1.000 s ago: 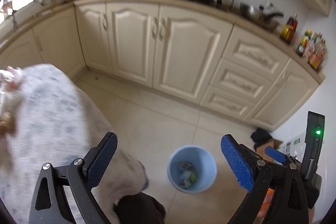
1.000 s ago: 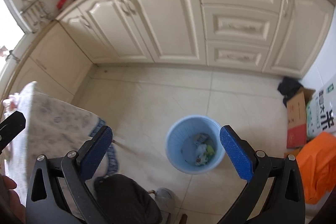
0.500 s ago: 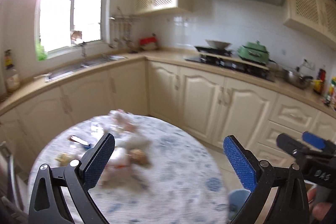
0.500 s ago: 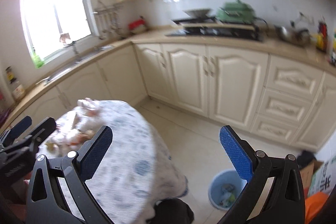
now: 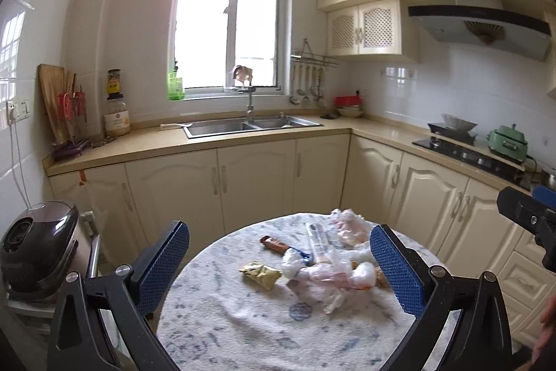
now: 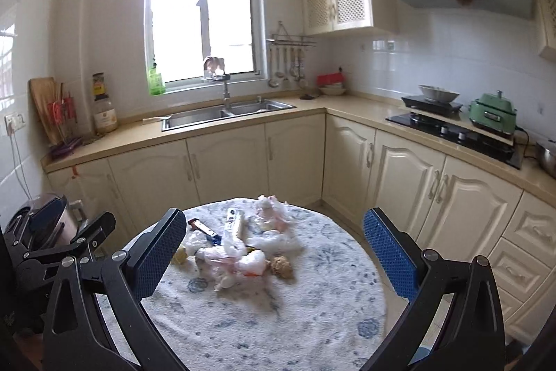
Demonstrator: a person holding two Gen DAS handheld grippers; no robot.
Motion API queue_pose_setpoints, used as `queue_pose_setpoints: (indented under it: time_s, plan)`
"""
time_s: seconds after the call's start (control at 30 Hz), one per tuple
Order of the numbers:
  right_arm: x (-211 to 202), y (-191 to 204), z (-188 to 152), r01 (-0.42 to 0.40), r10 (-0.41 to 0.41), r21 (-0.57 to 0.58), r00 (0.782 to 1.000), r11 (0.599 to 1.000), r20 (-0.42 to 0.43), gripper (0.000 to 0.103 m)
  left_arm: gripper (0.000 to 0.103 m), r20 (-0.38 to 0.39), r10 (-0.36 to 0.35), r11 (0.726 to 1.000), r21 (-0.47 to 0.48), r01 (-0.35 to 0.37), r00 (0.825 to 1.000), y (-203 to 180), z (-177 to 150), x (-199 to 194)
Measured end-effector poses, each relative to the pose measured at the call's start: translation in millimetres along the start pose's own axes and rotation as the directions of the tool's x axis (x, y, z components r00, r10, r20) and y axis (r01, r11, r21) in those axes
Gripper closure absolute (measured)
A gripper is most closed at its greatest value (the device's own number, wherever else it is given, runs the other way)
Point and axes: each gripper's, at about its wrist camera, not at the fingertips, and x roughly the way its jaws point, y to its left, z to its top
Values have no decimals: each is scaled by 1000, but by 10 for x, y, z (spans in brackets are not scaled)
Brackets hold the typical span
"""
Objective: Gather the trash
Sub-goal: 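Return both tools to the table, then grasp the white tissue with the right tool while the left tool grasps the yellow snack packet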
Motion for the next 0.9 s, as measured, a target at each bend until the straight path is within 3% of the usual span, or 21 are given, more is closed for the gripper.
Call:
queue_pose_setpoints:
  time_s: [0.17, 0.4, 0.6, 0.83, 0.9]
  plan:
    - [352, 314, -151, -62, 56, -58, 995, 996, -87, 0, 1, -65, 64, 998, -21, -66, 996, 73, -98, 144]
    - [1026, 595, -483, -120, 93, -99, 965, 988, -244, 0, 1, -177, 91, 995, -26, -97, 980, -40, 87, 1025]
    - [1658, 646, -863, -134, 95, -72, 914, 988, -394, 3, 1, -261, 76, 996, -16, -83, 962, 95, 48, 1640]
    - [2326, 639, -1306, -138, 118, 4, 829, 990, -546, 27, 1, -347, 77, 997, 0, -82, 935, 118, -107, 2381]
    - [2434, 623, -1367, -130, 118, 19, 821, 991, -558, 33, 1, -366, 75, 997, 3, -79, 928, 125, -100, 2588]
